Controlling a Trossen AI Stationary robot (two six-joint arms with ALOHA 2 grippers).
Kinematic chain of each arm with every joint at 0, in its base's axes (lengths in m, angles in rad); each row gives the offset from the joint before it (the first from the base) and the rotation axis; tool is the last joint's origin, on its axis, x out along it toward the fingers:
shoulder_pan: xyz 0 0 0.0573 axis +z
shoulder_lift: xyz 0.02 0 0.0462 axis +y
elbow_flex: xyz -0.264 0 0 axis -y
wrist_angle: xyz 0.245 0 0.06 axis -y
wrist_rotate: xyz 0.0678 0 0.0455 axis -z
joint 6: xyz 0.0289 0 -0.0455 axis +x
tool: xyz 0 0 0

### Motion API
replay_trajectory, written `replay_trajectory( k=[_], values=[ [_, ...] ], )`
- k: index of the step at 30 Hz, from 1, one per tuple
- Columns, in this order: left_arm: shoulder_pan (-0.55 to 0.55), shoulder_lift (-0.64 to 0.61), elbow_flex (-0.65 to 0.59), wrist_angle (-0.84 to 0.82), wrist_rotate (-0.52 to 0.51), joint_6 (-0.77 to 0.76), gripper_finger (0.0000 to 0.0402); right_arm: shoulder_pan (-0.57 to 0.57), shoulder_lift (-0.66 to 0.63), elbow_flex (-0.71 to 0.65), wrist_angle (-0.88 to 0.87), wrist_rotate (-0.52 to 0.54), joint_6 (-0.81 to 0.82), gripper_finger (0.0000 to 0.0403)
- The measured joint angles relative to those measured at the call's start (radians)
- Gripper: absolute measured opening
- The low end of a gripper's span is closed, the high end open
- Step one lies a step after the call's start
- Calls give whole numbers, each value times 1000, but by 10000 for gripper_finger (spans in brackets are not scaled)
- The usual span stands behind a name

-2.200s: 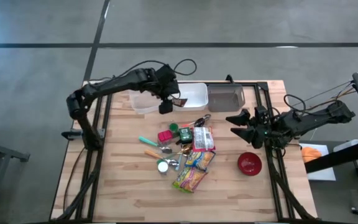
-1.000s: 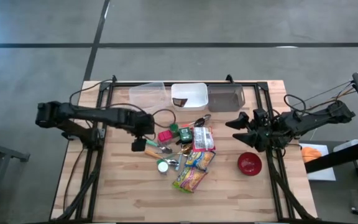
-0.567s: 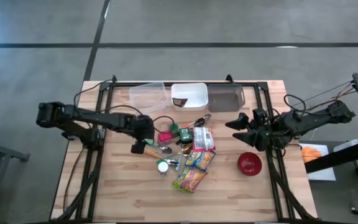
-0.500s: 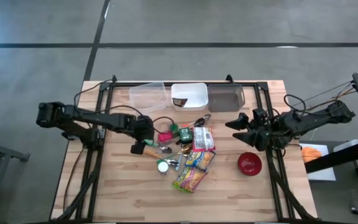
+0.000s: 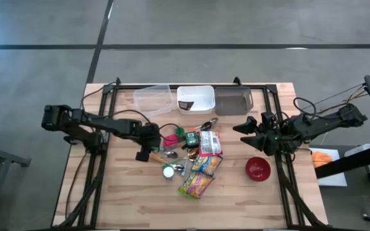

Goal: Pick & Place Food Item
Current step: Put the light blue spoon into the transparent bin

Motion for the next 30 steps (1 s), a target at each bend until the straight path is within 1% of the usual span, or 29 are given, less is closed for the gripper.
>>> replay_trajectory(
  k=[5,9,11,15,21,30],
  values=[
    [0,66,7,2,20,6,148,0,0,0,1,1,1,366],
    [0,81,8,7,20,4,141,0,0,0,2,2,4,366],
    [0,77,7,12,20,0,119,0,0,0,2,2,4,366],
    [0,65,4,14,17,-18,41,0,0,0,2,2,4,366],
    [0,63,3,15,12,-71,38,0,0,0,1,2,0,366],
    [-3,25,3,1,40,-59,38,0,0,0,0,1,0,366]
  ],
)
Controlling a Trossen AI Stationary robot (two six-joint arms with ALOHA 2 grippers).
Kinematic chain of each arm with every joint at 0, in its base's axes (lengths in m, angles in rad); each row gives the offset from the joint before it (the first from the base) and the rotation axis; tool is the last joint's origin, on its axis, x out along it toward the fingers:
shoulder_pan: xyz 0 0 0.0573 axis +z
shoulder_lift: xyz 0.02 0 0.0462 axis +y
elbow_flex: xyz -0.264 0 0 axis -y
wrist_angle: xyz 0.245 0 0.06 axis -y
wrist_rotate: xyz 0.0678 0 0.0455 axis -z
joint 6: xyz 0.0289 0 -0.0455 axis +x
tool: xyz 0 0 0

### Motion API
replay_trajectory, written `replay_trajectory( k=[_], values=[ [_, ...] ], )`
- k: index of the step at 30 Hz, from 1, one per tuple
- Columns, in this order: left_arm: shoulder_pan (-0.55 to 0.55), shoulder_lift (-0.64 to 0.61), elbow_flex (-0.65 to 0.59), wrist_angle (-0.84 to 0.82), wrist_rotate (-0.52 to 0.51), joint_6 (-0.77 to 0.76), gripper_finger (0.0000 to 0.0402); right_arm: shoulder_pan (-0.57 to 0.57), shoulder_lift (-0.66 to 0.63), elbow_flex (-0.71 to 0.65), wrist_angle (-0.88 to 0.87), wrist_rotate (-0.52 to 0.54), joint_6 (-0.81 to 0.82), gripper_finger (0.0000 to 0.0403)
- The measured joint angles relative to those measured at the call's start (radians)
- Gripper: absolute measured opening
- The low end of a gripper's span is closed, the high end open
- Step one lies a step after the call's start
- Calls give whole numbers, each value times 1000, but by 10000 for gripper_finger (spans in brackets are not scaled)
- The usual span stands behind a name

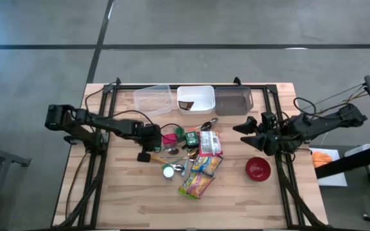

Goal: Pick & Place Food Item
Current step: Put the light blue spoon into the transparent bin

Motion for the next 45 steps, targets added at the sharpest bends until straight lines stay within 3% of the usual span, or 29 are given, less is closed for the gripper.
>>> replay_trajectory(
  k=[9,23,30,38,45],
  values=[
    [-5,-113,42,-75,23,3,38,0,0,0,-1,-2,0,366],
    [-10,-222,256,-320,92,-14,38,0,0,0,-1,-1,-12,366],
    [13,-223,391,-365,-33,-80,38,0,0,0,-2,1,-23,366],
    [146,-223,465,-447,-103,-161,38,-1,0,0,-2,35,23,366],
    [385,-226,462,-479,-103,-109,38,-1,0,0,-2,35,30,366]
  ],
)
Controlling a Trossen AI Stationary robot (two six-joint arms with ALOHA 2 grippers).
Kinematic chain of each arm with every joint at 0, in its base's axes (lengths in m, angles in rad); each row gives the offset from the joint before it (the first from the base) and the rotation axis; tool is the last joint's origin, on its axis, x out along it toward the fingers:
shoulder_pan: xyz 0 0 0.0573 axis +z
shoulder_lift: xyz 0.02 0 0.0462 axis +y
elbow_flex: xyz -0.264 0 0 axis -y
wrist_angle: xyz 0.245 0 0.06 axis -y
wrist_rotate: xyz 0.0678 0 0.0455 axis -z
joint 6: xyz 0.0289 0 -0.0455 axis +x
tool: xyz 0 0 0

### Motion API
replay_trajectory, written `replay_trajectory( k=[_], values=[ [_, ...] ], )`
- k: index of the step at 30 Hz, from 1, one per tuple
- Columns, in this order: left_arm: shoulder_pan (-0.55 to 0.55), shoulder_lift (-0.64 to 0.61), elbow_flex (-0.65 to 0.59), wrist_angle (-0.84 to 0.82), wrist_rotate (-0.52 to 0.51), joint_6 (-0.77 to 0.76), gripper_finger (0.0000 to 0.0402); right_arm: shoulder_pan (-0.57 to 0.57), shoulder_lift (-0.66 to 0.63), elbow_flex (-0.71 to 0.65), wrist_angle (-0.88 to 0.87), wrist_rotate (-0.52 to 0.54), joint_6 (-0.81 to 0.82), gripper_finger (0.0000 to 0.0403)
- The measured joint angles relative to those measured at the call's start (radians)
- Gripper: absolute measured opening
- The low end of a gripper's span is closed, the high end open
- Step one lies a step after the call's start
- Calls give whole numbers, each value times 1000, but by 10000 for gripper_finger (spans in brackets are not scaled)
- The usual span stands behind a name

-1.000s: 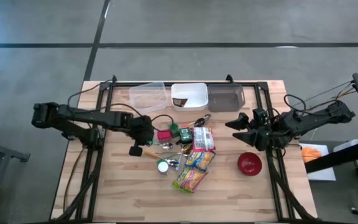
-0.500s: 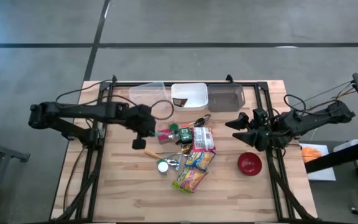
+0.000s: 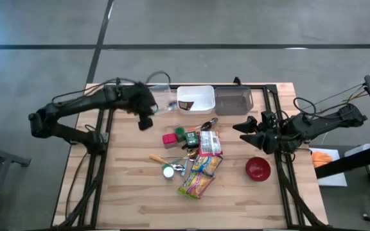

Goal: Pick & Place Food Item
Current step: Put the light blue spoon into the transparent bin

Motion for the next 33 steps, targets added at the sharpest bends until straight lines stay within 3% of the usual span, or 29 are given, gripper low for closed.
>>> replay_trajectory(
  k=[5,10,21,33],
  values=[
    [203,20,0,0,15,134,38,0,0,0,0,0,-1,366],
    [299,103,2,14,27,198,38,0,0,0,0,0,-3,366],
    [320,329,0,82,52,244,38,0,0,0,1,0,23,366],
    [325,394,-1,134,53,289,38,1,0,0,1,-1,26,366]
  ],
)
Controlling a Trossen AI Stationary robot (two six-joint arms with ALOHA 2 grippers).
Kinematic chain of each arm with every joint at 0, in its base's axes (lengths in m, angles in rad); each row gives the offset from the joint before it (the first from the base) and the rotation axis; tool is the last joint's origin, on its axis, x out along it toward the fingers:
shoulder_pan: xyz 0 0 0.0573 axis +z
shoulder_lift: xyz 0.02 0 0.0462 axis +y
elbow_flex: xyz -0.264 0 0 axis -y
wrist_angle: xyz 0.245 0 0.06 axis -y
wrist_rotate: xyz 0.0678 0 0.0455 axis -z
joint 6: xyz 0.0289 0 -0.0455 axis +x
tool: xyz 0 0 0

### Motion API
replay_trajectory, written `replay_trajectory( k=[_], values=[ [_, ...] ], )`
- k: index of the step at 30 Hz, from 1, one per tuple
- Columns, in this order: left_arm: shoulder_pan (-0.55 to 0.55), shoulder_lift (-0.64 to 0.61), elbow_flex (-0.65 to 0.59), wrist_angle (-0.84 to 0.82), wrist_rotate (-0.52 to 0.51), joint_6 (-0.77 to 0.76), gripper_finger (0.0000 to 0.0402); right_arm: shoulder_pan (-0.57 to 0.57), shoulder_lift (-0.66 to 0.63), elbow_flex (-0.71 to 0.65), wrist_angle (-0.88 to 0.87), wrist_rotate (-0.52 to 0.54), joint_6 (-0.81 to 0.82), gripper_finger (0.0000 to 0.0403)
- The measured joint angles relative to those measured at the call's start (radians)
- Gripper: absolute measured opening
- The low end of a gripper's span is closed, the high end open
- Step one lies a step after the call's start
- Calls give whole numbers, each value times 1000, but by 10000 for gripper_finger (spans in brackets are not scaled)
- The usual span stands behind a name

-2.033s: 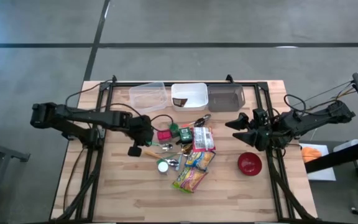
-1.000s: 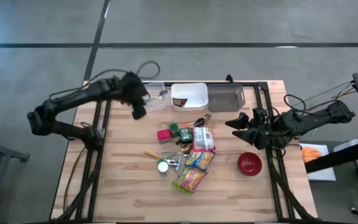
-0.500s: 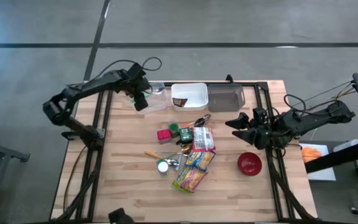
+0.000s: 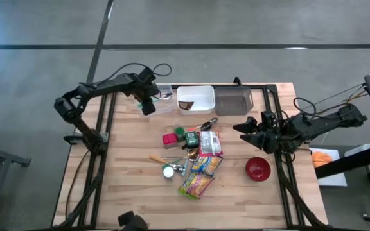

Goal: Pick & Place Food Item
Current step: Put the light blue spoon into the transparent bin

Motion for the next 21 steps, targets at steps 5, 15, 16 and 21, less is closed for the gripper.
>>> replay_trajectory(
  k=[5,15,16,21],
  values=[
    [-10,17,-14,-18,30,-3,38,0,0,0,0,0,0,366],
    [-13,18,-88,-2,73,-19,38,0,0,0,0,0,0,366],
    [-13,18,-91,-1,74,-19,38,0,0,0,0,0,-1,366],
    [-13,18,-101,3,96,-22,38,0,1,0,0,0,-1,366]
  ],
)
